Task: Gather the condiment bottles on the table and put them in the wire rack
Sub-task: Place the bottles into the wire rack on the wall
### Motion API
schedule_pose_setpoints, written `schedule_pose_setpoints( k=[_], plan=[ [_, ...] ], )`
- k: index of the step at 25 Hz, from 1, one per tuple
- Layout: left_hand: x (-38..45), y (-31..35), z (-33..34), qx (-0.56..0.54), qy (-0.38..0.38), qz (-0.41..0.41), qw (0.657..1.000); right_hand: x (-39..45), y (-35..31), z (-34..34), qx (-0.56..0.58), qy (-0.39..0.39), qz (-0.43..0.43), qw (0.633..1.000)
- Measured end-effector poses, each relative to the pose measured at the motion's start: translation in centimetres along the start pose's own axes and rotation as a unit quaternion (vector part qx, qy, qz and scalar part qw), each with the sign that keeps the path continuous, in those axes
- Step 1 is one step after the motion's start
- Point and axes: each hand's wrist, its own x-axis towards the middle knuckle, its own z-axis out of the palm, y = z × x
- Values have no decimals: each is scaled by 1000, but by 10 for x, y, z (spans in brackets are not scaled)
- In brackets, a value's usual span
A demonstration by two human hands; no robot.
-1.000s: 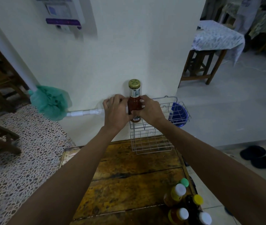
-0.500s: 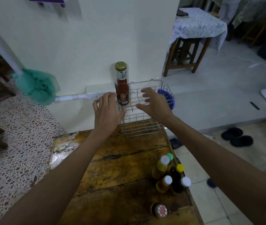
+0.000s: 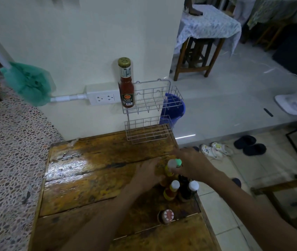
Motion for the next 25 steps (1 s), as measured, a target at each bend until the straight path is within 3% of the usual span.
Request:
schedule_pose_setpoints(
  k=[3,10,16,22,25],
  plan=[
    [7,12,10,-29,-23,30,999,2,6,18,-26,-10,-16,999],
    [11,10,3,-54,-19,27,998,10,7,23,31,25,-9,999],
    [24,45,-112,-31,33,91,995,37,-10,-30,223,129,21,966],
    [34,115,-241,-5,156,135,979,71,-26,-83,272,177,-53,944],
    [40,139,-284,27,188,137,972,102,-43,-111,284,247,-44,926]
  ],
)
